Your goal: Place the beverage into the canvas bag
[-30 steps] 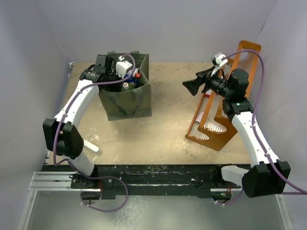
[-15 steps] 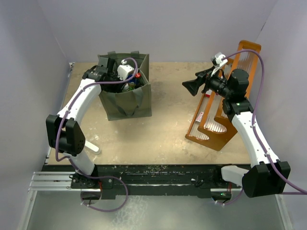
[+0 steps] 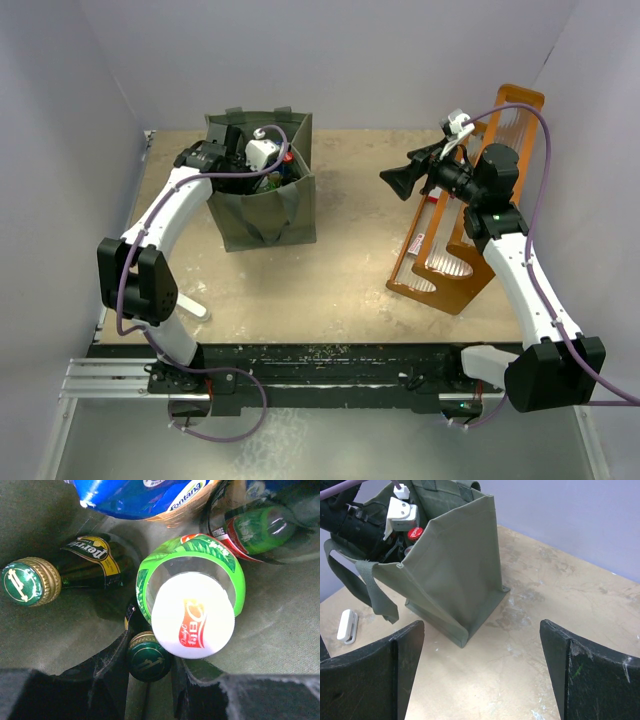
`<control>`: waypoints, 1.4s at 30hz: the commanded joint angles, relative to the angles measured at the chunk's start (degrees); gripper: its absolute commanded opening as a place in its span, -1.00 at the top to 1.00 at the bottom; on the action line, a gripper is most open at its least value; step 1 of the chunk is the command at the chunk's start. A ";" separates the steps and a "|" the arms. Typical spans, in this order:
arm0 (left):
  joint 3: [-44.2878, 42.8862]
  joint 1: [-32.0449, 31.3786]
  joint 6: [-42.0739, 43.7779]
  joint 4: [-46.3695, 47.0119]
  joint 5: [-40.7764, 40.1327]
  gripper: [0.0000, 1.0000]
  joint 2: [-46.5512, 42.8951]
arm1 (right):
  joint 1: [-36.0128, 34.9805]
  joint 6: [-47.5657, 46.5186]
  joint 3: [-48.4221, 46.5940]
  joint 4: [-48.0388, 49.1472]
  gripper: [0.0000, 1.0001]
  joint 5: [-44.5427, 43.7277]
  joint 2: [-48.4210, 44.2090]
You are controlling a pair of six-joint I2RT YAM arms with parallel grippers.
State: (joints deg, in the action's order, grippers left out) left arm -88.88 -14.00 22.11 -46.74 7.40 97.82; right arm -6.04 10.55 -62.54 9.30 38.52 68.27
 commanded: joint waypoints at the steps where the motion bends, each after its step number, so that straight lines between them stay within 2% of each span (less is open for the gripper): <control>1: 0.06 0.43 0.54 1.88 0.25 0.27 -0.95 | 0.15 0.34 -0.91 2.11 -0.96 0.42 -0.16; 9: -2.25 0.41 0.33 0.38 1.35 -0.09 -1.98 | 0.18 0.31 -0.91 2.13 -0.96 0.43 -0.15; 17: -3.85 0.39 0.05 -0.66 2.35 -0.32 -3.12 | 0.15 0.38 -1.00 2.14 -0.96 0.57 0.11; 32: -7.45 0.39 -0.75 -1.07 2.02 -0.55 -6.45 | 0.15 0.47 -1.25 2.19 -0.96 0.67 0.61; 42: -3.30 0.47 -1.91 7.34 2.07 -0.71 -14.64 | 0.11 0.14 -1.59 1.78 -0.96 0.35 0.55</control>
State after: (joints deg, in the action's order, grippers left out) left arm -92.47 -13.89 21.54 -44.73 8.78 89.08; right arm -6.04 10.55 -62.54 9.28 38.52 69.32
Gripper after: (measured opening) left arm 0.839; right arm 0.980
